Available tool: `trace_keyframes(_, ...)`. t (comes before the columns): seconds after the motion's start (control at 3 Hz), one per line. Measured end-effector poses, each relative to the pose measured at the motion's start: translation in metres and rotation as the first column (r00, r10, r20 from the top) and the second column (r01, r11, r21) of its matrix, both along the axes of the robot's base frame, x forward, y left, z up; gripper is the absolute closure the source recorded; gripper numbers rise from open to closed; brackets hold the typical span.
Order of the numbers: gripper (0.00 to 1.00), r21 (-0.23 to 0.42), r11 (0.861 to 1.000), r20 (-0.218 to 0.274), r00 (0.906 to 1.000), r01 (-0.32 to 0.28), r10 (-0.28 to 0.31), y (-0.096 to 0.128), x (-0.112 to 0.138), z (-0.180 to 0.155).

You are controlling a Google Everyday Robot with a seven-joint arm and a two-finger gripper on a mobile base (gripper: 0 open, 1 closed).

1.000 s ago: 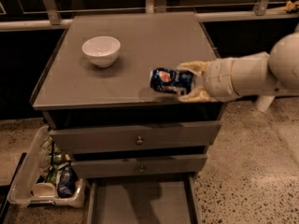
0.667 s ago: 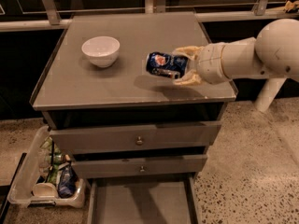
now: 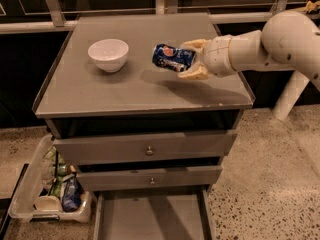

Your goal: Pick pepsi can from bottom drawer and place on counter

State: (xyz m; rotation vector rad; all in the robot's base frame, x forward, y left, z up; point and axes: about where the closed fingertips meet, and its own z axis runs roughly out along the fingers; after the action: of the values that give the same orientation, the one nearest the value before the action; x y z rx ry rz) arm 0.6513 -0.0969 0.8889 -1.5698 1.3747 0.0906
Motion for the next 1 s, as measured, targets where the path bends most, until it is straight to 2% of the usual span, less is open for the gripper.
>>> trace_keyframes(0.67, 1.0, 0.119, 0.993, -0.123, 0.9923, 0.002, 0.012, 0.0038, 0.0135, -0.0059)
trace_keyframes(1.0, 1.0, 0.147, 0.989, -0.168, 0.9858, 0.018, 0.007, 0.0021, 0.0157, -0.0089)
